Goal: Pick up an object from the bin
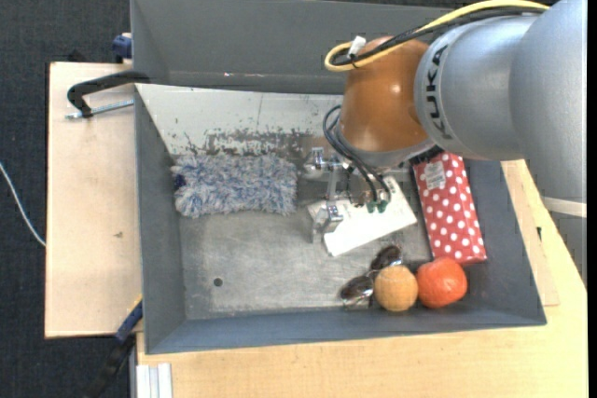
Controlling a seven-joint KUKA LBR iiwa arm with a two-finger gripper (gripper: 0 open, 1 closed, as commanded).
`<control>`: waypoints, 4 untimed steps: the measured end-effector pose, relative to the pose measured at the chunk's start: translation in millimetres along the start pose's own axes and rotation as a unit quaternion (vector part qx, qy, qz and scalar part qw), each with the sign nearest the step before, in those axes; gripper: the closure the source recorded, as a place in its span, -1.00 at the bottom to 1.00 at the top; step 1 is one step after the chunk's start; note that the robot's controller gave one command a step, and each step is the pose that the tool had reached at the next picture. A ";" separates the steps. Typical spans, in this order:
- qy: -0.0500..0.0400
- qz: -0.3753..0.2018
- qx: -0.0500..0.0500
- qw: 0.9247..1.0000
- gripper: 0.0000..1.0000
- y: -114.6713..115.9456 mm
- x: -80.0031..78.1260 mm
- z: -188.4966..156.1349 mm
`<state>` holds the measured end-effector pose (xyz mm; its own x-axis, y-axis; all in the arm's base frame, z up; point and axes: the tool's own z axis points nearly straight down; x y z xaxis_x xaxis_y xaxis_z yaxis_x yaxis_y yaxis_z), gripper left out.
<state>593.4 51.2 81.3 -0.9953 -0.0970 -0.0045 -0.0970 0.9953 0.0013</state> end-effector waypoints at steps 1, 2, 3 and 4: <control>-0.001 0.086 -0.002 0.996 -1.00 -5.2 -4.5 8.1; -0.001 0.133 -0.002 0.991 -1.00 -14.4 -7.7 8.4; -0.004 0.092 0.002 0.996 -1.00 16.3 8.3 7.4; 0.001 0.092 0.002 0.996 -1.00 44.0 -4.4 8.6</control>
Offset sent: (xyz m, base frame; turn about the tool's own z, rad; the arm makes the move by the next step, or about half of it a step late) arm 0.0000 0.0000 0.0000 0.0000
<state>593.5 95.4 72.8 -0.9962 0.0868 -0.0021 0.0868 0.9962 -0.0027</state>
